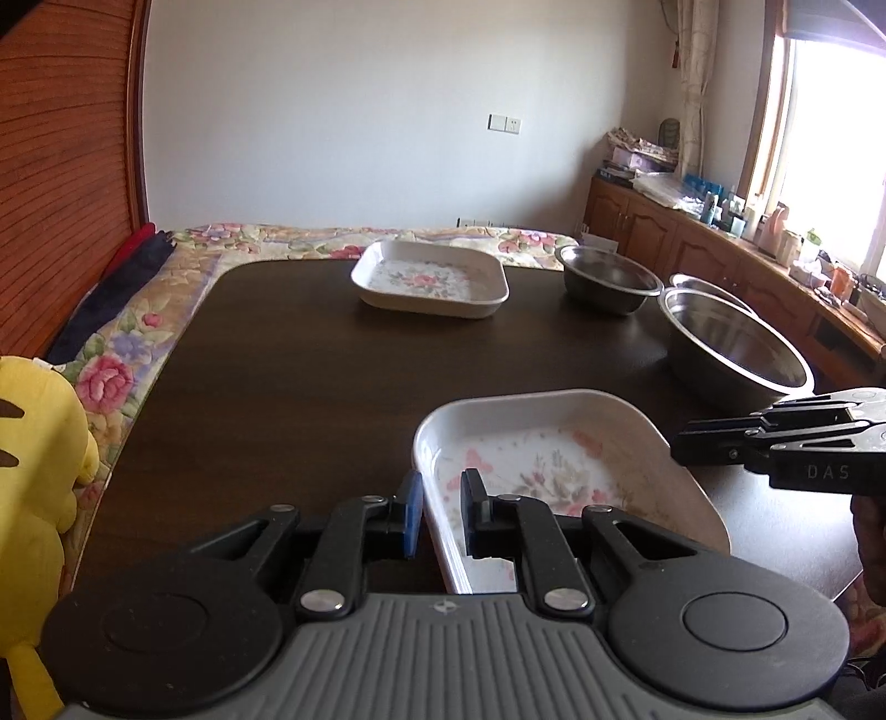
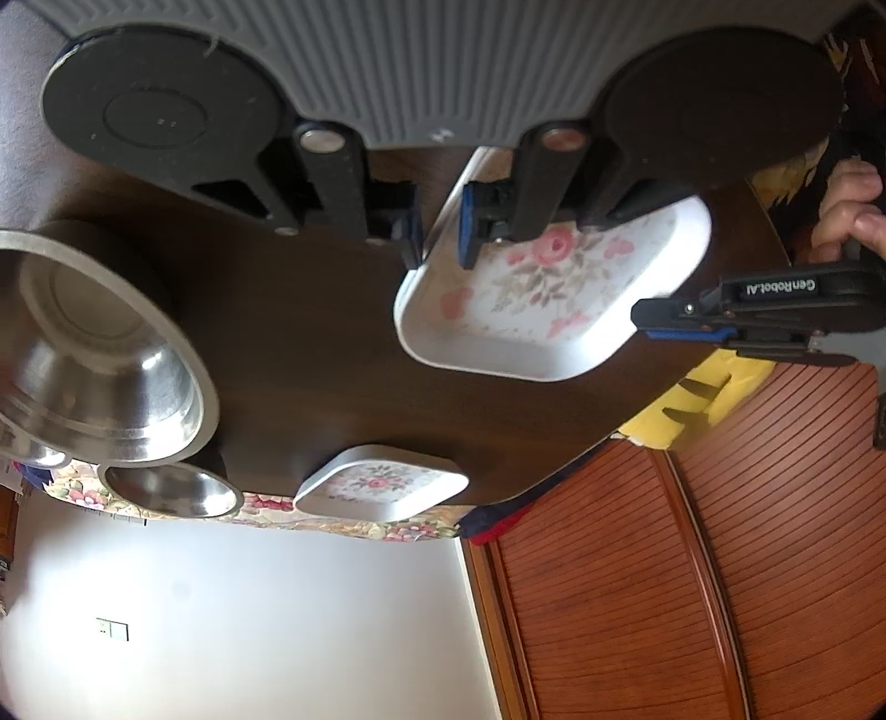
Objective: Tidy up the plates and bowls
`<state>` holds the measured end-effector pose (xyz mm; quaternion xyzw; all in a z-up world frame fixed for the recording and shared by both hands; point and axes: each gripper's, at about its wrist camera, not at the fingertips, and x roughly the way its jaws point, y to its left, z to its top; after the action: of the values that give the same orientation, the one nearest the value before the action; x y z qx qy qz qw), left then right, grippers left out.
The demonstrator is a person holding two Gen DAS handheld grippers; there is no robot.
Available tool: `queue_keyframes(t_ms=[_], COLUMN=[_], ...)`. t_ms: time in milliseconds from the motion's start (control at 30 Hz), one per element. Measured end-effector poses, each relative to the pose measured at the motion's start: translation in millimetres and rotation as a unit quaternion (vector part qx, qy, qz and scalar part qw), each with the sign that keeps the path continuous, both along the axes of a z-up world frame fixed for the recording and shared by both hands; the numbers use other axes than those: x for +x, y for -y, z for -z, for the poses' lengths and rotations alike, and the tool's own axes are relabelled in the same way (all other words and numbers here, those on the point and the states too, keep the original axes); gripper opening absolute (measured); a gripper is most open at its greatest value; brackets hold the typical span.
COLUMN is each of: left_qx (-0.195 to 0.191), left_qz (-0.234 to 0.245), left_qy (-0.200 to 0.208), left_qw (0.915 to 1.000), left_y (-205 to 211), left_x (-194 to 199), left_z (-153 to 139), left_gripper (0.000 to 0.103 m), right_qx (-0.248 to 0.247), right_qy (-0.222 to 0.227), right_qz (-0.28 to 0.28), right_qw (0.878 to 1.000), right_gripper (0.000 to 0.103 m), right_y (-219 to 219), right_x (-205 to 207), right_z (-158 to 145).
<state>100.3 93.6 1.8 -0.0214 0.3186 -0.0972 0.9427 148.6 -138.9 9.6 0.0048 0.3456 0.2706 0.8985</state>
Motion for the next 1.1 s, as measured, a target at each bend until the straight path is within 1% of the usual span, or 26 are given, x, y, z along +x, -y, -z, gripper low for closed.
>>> queue_keyframes(t_ms=[233, 433, 667, 867, 967, 1100], left_qx=[0.002, 0.002, 0.004, 0.012, 0.017, 0.024], left_qz=[-0.006, -0.008, -0.007, -0.004, -0.003, -0.006], left_qy=[0.012, 0.014, 0.017, 0.030, 0.039, 0.050], left_qw=[0.9999, 0.9999, 0.9998, 0.9995, 0.9991, 0.9985], left_y=[-3, -5, -6, -6, -7, -10], left_x=[3, 4, 10, 32, 46, 70], left_z=[-6, -5, -7, -17, -25, -36], left_gripper=[0.041, 0.041, 0.041, 0.043, 0.045, 0.045], right_qx=[0.001, -0.005, -0.005, -0.004, -0.004, -0.005], right_qy=[0.019, 0.036, 0.041, 0.047, 0.052, 0.059], right_qz=[0.010, 0.017, 0.018, 0.018, 0.020, 0.021], right_qw=[1.000, 0.999, 0.999, 0.999, 0.998, 0.998], right_gripper=[0.016, 0.016, 0.016, 0.016, 0.016, 0.016], right_y=[7, 6, 4, 2, -1, -5], right_x=[3, 8, 12, 18, 28, 45], right_z=[-12, -19, -20, -25, -31, -42])
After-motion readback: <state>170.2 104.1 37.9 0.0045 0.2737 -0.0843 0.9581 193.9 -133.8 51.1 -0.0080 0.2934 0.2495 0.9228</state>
